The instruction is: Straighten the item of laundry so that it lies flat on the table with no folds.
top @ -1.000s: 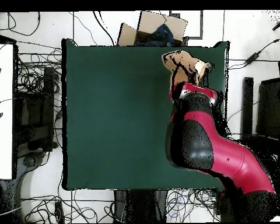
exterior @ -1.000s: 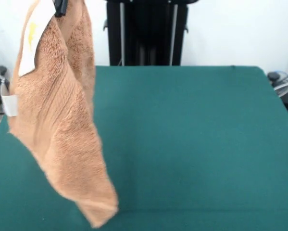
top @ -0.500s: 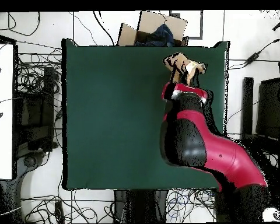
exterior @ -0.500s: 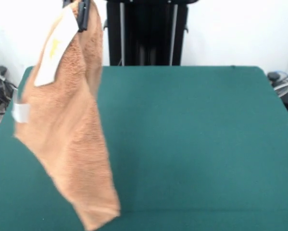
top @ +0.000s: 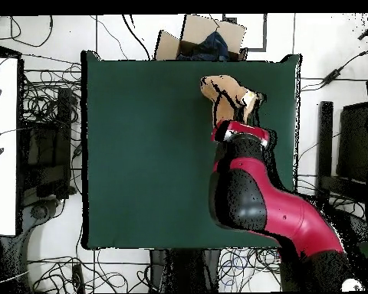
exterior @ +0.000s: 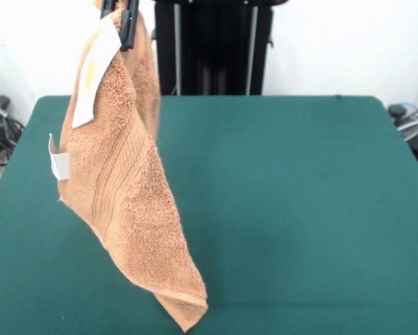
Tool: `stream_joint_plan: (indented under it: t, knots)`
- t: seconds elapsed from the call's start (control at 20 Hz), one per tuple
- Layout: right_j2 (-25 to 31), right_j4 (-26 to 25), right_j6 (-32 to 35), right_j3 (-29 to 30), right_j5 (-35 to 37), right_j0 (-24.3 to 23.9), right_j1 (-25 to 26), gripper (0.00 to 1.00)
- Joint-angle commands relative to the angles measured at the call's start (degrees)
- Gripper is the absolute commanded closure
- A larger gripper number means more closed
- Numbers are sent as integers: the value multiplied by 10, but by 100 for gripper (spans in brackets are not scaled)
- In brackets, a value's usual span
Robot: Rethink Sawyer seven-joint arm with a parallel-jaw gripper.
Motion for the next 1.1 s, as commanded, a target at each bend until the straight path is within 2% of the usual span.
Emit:
stream_joint_plan:
  t: [0.05,0.25,0.35,0.5,0.6,0.65,0.7,0.75,1.1]
  knots:
    - [95,-58,196,84,-45,-57,20,100]
    - [136,-78,172,85,-28,-108,33,100]
    - [146,-79,160,85,-16,-119,33,100]
    - [126,-74,146,87,-13,-107,22,100]
    - [64,-62,120,81,-16,-65,7,100]
    - [-2,-51,95,74,-55,-17,2,100]
    - [-37,-43,81,72,-80,10,2,100]
    - [-99,-16,53,71,-137,60,7,100]
    - [-229,43,-2,60,-332,197,44,100]
